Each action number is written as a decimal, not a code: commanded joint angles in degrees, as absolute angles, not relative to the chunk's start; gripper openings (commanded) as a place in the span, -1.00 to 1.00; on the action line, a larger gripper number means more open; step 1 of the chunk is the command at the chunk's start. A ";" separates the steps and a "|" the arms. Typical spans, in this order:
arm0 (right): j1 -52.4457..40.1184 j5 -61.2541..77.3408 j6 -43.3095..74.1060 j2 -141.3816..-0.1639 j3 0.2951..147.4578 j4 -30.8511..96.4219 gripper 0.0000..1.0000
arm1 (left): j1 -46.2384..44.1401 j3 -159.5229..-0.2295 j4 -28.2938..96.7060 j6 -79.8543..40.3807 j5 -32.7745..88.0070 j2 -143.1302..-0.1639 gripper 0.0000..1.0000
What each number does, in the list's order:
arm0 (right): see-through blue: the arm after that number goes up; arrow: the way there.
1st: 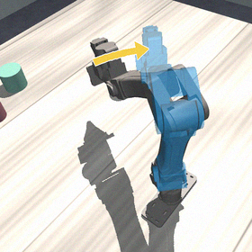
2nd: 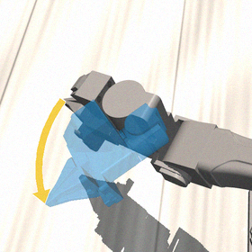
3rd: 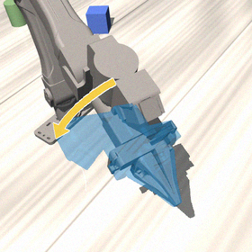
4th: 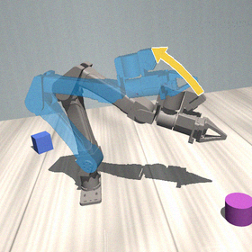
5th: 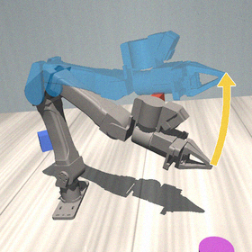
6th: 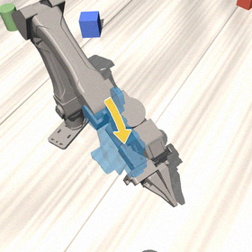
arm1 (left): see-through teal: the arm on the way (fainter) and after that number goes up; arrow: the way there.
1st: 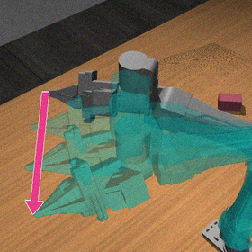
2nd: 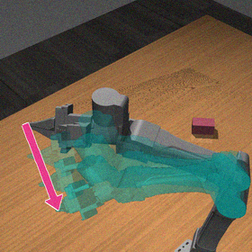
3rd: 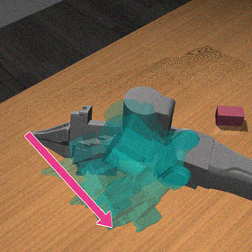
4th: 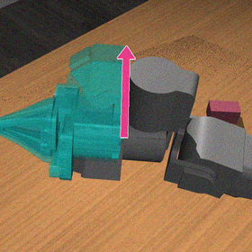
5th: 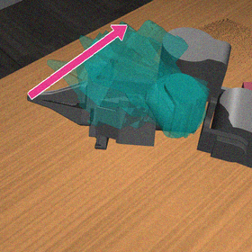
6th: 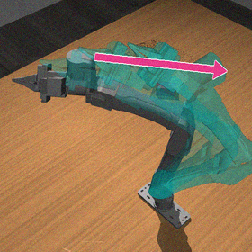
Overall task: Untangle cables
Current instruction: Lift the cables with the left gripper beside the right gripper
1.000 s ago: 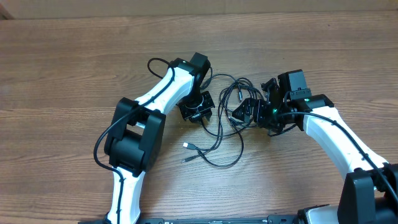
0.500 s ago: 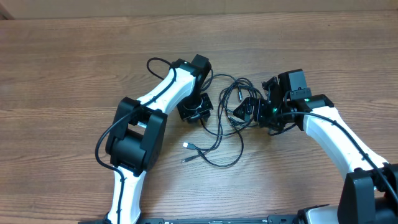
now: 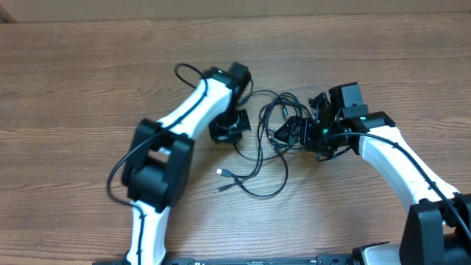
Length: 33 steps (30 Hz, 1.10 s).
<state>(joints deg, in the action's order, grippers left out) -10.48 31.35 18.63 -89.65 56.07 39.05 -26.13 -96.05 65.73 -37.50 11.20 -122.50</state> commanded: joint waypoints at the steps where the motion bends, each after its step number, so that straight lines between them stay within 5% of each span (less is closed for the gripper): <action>1: -10.44 32.23 21.06 -89.65 55.92 37.08 1.00 | -25.32 -100.44 63.99 -31.57 10.09 -109.25 -0.92; 11: -10.55 28.36 31.70 -89.65 55.92 33.30 1.00 | -33.10 -100.44 59.40 -21.12 10.15 -90.06 -0.91; 26: -10.57 34.35 23.40 -89.65 55.92 40.73 1.00 | -37.47 -100.44 51.57 -15.77 6.11 -81.19 -0.91; 33: -10.55 26.02 29.21 -89.65 55.92 35.35 1.00 | -37.43 -100.47 48.66 -7.57 27.14 -80.71 -0.92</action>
<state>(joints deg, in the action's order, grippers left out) -10.52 32.53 25.80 -89.65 56.01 36.51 -37.47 -100.12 50.22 -13.56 14.87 -81.67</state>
